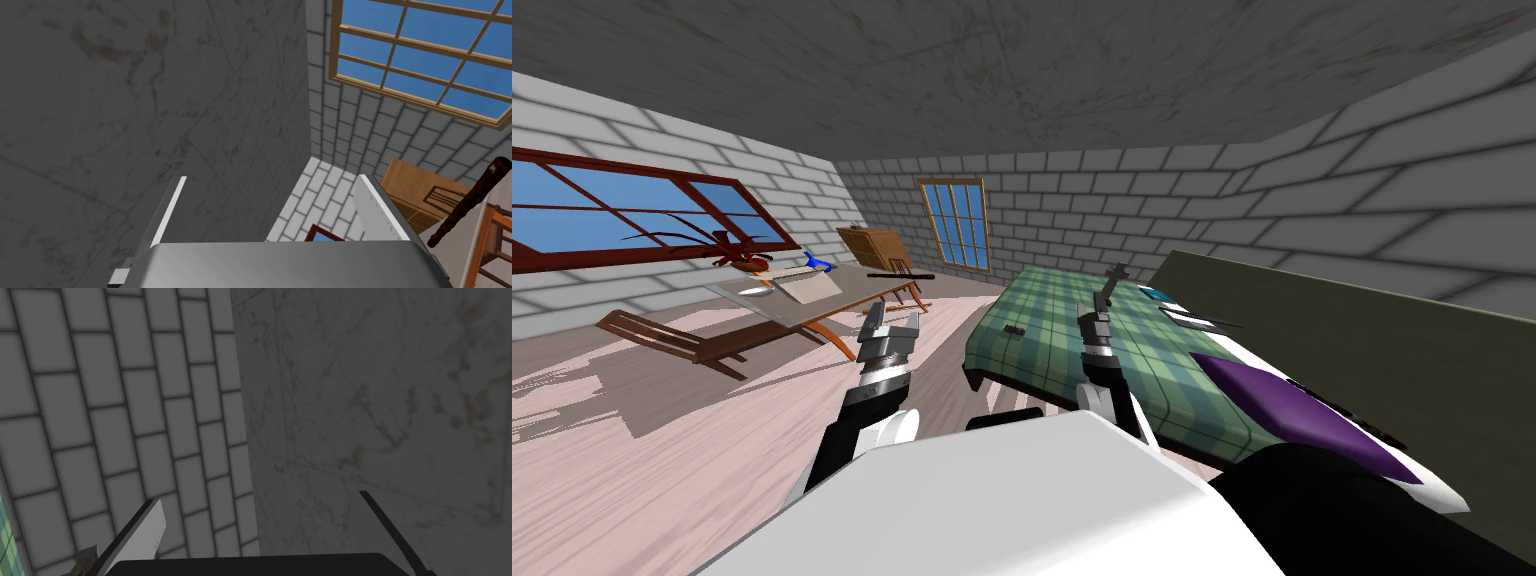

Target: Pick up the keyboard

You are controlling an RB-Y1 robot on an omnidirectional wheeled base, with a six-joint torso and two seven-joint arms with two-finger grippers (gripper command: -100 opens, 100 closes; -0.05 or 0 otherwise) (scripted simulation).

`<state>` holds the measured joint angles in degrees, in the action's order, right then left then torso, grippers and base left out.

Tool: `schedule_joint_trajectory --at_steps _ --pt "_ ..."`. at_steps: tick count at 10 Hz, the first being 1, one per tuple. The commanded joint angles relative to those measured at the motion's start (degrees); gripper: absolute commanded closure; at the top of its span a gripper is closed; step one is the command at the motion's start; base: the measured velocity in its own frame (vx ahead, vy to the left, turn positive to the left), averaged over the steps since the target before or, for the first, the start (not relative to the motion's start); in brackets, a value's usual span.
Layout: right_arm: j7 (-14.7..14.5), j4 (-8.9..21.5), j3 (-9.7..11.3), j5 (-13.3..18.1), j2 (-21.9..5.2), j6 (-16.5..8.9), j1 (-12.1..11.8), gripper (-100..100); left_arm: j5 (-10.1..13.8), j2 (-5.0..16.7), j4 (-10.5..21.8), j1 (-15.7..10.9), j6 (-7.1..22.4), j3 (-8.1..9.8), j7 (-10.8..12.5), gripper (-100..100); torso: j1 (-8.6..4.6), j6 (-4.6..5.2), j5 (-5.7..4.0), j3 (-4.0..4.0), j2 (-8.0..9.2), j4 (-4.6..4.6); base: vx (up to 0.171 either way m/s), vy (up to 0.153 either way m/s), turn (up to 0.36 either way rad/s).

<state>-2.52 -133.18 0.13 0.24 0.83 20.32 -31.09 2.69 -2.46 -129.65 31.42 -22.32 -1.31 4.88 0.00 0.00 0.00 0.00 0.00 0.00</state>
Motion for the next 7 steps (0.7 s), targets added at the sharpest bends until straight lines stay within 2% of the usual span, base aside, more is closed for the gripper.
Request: schedule_joint_trajectory --at_steps 1,4,7 --pt "0.27 0.92 0.01 -0.25 -2.03 -0.67 0.64 -100 0.0 0.0 0.0 0.0 0.0 0.0 0.0 0 0.0 0.0 0.0 0.0 0.0 0.0 -0.001 -0.003 0.017" --pt "1.38 4.45 0.09 -1.3 -5.89 -3.27 3.08 -100 0.0 0.0 0.0 0.0 0.0 0.0 0.0 0 -0.08 -0.01 -0.02 0.0 0.0 0.0 -0.005 -0.016 0.041" --pt "3.26 9.45 0.24 -3.07 -8.38 -7.42 6.94 -100 0.0 0.0 0.0 0.0 0.0 0.0 0.0 0 -0.15 -0.02 -0.04 -0.01 -0.01 0.0 -0.007 -0.035 0.073"
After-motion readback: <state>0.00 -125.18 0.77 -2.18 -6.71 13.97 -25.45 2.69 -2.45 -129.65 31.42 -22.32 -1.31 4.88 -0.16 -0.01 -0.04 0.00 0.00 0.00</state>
